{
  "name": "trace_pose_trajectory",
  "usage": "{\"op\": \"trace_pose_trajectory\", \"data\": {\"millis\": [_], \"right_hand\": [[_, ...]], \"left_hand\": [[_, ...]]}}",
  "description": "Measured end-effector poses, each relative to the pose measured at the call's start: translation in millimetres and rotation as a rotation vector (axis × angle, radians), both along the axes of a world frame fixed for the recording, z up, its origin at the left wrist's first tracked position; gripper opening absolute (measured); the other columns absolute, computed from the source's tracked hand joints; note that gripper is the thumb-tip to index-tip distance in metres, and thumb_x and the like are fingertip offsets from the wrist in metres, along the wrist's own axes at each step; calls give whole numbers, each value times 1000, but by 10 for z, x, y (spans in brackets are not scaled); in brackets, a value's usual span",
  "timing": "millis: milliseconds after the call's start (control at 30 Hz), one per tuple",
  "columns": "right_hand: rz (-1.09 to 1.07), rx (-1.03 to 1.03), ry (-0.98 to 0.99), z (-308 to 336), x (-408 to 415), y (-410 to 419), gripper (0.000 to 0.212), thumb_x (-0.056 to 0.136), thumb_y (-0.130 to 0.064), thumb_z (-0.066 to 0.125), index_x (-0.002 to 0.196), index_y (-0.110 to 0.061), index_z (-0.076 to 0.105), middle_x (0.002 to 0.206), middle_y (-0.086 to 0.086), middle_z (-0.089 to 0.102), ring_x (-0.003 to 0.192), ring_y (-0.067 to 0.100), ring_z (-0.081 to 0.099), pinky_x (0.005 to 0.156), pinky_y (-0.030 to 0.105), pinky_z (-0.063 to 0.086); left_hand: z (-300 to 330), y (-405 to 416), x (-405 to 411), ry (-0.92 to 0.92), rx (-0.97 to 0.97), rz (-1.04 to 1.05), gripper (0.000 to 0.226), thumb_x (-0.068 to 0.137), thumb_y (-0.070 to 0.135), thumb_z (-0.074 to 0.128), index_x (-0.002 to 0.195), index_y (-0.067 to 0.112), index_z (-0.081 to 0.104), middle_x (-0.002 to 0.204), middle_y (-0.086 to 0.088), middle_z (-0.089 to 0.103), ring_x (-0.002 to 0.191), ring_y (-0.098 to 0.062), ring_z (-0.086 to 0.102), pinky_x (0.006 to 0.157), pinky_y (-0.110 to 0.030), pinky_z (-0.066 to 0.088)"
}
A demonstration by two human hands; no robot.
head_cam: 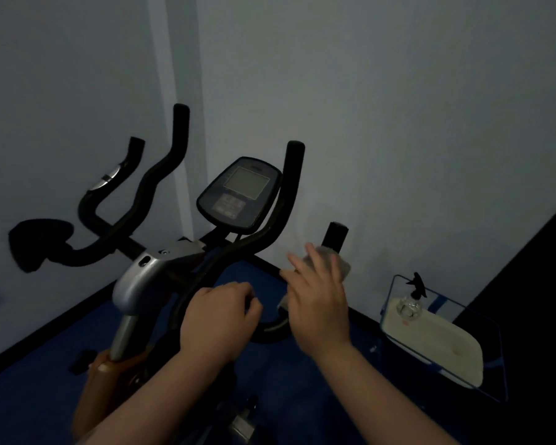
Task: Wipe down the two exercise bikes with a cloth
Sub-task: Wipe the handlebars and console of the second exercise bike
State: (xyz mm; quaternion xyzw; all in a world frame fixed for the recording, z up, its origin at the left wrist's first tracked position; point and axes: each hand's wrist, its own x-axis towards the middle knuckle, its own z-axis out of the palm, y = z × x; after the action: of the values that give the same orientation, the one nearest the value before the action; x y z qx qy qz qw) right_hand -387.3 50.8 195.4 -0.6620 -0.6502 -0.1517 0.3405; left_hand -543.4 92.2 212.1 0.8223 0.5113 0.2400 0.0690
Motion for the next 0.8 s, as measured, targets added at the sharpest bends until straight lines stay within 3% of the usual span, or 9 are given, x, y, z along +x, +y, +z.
{"op": "trace_pose_trajectory", "data": {"millis": [67,167,333,400,467,533,600,667,800], "right_hand": [[48,-18,77,-100,0,-153,36,96,-18,37,121,-9,61,137,6,53,139,23,32,112,52,27],[32,-54,100,-323,-226,-408,45,101,-31,25,141,-17,41,150,-3,37,144,15,19,115,36,19],[214,29,-286,101,164,-136,21,84,-25,56,92,-19,75,99,-7,73,99,15,63,98,33,33],[421,-27,-373,176,262,-18,19,82,-20,55,78,-15,72,81,-3,72,80,17,64,99,33,38],[531,-42,-496,179,325,83,21,83,-20,54,67,-13,66,64,1,64,63,21,58,79,32,46],[553,-23,-601,296,505,231,24,83,-24,55,63,-13,63,58,3,59,57,24,54,62,32,47],[512,-3,-649,470,725,379,26,83,-20,52,62,-10,62,58,5,59,56,26,55,63,34,49],[426,43,-581,528,768,424,29,84,-16,48,59,-8,61,57,6,59,57,26,54,74,35,49],[213,87,-174,188,267,153,30,82,-15,47,53,-10,55,55,7,55,59,26,51,83,40,45]], "left_hand": [[6,8,1,20,3,-3,21,89,37,45,76,27,58,75,10,61,59,-6,40,65,-24,26],[-14,2,-7,-7,13,-2,21,88,36,47,74,26,59,71,10,60,54,-6,41,55,-22,23],[-8,-13,12,6,40,30,20,87,36,47,77,27,61,75,7,65,56,-10,46,56,-26,22],[-4,9,28,5,20,45,20,87,35,45,78,27,61,78,5,67,65,-17,58,59,-29,30],[-25,13,2,-29,-1,62,20,87,34,45,79,27,61,80,5,67,68,-19,61,59,-29,36],[-37,1,-28,-62,39,70,18,86,32,46,79,27,62,81,7,67,67,-17,61,59,-27,34],[-14,-15,-43,-87,86,61,17,86,29,48,79,27,64,81,9,67,66,-14,60,60,-25,32],[5,-17,-43,-96,100,71,17,85,27,48,79,26,64,80,9,67,66,-12,59,61,-25,33],[-3,-51,-68,-181,126,95,15,85,23,50,80,23,64,79,10,64,67,-11,58,64,-26,39]]}}
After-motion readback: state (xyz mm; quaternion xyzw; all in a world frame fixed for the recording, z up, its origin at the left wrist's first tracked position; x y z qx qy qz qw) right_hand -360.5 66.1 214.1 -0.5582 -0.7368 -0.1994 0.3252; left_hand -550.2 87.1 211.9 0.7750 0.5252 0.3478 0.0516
